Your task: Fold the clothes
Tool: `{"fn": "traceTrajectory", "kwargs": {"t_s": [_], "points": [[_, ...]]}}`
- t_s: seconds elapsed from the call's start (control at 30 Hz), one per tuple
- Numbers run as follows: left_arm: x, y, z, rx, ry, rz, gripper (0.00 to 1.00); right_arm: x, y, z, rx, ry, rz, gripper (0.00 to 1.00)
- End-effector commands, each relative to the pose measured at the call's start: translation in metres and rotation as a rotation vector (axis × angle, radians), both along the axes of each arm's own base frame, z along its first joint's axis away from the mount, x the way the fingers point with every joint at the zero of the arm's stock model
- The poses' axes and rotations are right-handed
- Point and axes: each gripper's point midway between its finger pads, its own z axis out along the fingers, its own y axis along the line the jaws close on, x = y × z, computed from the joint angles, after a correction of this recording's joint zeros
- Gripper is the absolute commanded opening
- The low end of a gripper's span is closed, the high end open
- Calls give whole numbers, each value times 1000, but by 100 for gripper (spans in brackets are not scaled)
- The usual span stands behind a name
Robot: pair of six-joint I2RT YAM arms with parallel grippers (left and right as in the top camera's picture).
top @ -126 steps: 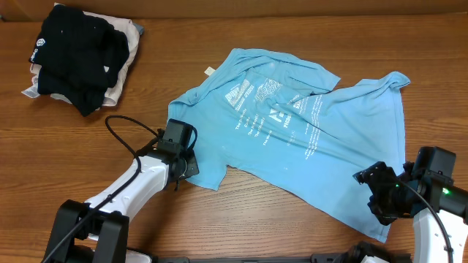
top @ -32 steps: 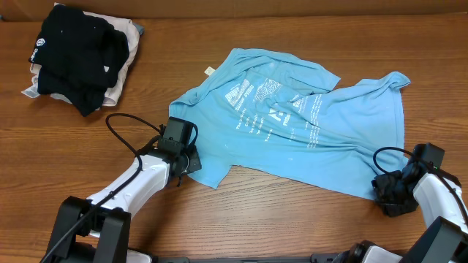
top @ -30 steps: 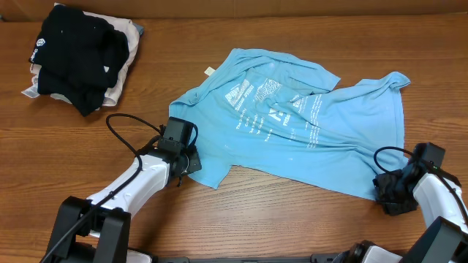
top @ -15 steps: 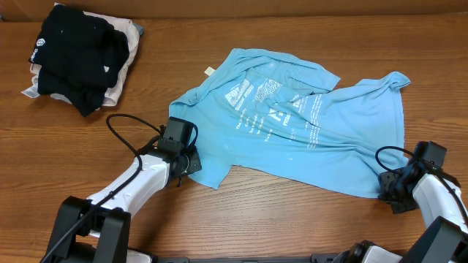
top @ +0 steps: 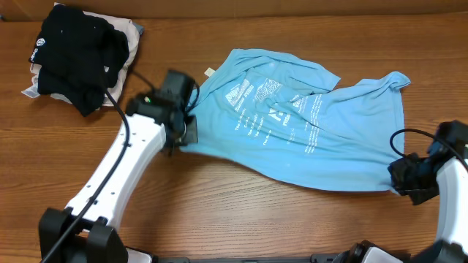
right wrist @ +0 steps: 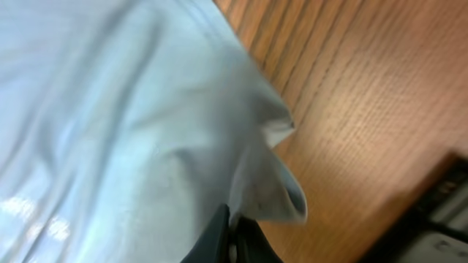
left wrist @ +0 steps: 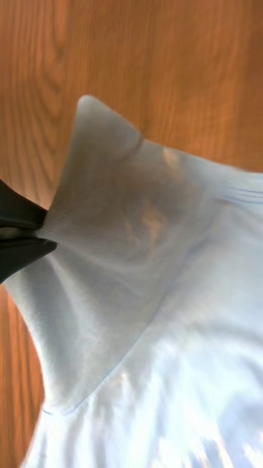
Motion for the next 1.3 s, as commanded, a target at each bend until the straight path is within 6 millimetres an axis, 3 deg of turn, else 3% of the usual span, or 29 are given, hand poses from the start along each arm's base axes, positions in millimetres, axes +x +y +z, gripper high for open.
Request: {"fn": "traceTrajectory", "kwargs": {"t_s": [0.0,0.13,0.27,0.43,0.57,0.93,1.13,1.27], "points": [[22,0,48,22,-105,-83,4,9,-5,43,-59,-104,66,4],[31,-3,90,10,-177,-99,4,2,-1,79,-94,-146,88,4],[32,-3,118,5,-217,-111,4,-9,5,106,-125,-183,108,4],[25,-1,140,7,-227,-125,4,-24,12,125,-149,-207,112,4],[20,1,145,12,-216,-132,4,-36,18,128,-149,-190,132,4],[41,-2,137,21,-253,-125,4,-30,0,115,-192,-127,123,4],[59,-8,94,47,-149,-128,4,-18,-6,88,-148,-69,127,4],[82,-14,61,60,-109,-129,4,-6,-13,74,-128,-41,128,4]]}}
